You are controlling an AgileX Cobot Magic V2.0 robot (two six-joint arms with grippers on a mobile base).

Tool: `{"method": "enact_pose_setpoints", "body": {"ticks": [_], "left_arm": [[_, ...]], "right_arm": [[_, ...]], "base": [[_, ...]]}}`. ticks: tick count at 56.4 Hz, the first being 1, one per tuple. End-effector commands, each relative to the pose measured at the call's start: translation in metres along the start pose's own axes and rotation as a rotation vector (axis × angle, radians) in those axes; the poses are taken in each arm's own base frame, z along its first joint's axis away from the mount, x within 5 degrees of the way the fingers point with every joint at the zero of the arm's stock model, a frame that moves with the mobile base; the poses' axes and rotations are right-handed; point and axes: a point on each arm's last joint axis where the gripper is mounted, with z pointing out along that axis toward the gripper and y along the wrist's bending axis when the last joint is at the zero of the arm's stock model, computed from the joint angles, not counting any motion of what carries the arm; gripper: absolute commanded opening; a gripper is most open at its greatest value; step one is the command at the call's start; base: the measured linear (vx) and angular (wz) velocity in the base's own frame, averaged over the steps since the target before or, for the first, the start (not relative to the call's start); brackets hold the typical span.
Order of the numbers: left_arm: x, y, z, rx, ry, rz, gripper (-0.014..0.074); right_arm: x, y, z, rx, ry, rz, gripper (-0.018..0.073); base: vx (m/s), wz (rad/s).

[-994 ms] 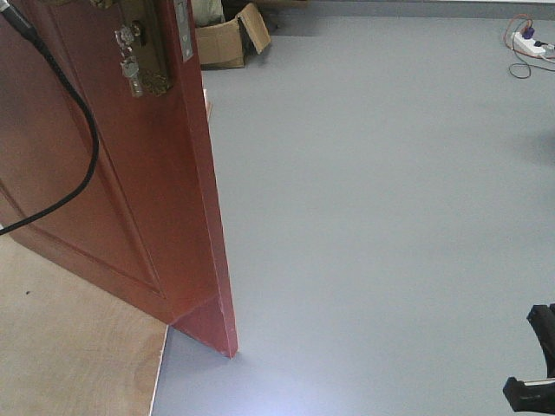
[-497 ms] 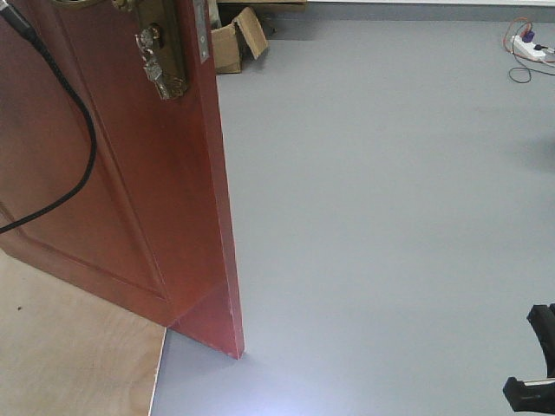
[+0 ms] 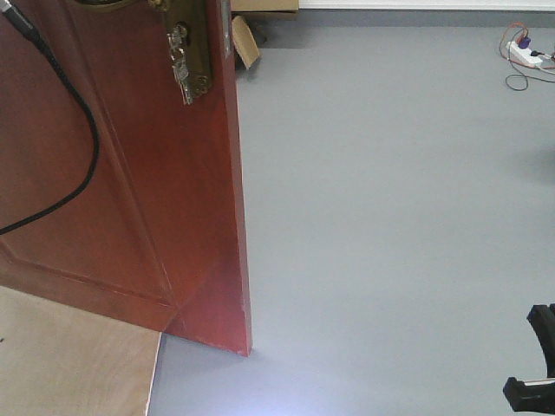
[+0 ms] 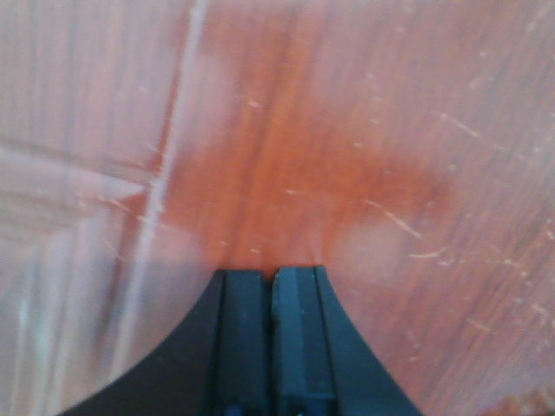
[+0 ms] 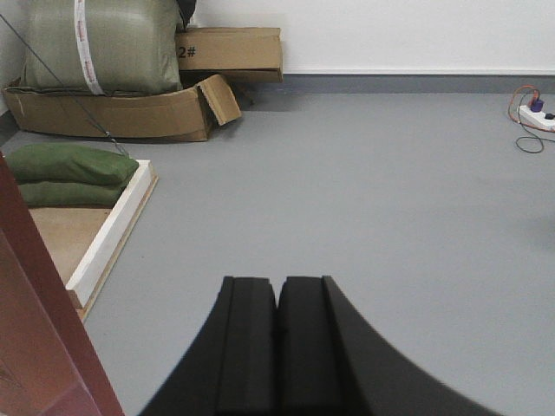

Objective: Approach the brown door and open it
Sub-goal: 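Keep swinging the door wider with the left gripper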

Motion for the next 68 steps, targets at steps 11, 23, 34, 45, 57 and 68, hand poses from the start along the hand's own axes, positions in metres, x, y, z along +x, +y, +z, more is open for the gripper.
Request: {"method": "enact_pose_setpoints", "body": {"ticks": [11, 23, 34, 45, 57, 68], "left_arm": [[-0.02, -0.0105, -0.0117, 0.017, -0.064, -0.011, 0.0067], [-0.02, -0.0105, -0.0117, 0.017, -0.064, -0.011, 0.0067], [-0.0202, -0.0101, -0.0117, 0.016, -0.065, -0.011, 0.0067], [-0.0202, -0.0101, -0.0117, 0.016, -0.065, -0.011, 0.0067], [-0.0195, -0.0098, -0.0116, 0.015, -0.063, -0.011, 0.0067], [-0.0195, -0.0098, -0.0116, 0.015, -0.063, -0.011, 0.0067]], "right_arm": [[-0.0059, -0.0004, -0.0001, 0.003, -0.079, -0.01, 0.0], [-0.0059, -0.0004, -0.0001, 0.003, -0.079, -0.01, 0.0], [-0.0059, -0.0004, -0.0001, 0.003, -0.079, -0.01, 0.0], [-0.0059, -0.0004, -0.0001, 0.003, -0.079, -0.01, 0.0], [-0.0059, -0.0004, -0.0001, 0.003, -0.079, -0.01, 0.0], [-0.0059, -0.0004, -0.0001, 0.003, -0.079, -0.01, 0.0]], "base": [[0.24, -0.01], [0.26, 0.03], [0.21, 0.03], [0.14, 0.01], [0.06, 0.01], [0.01, 0.0]]}}
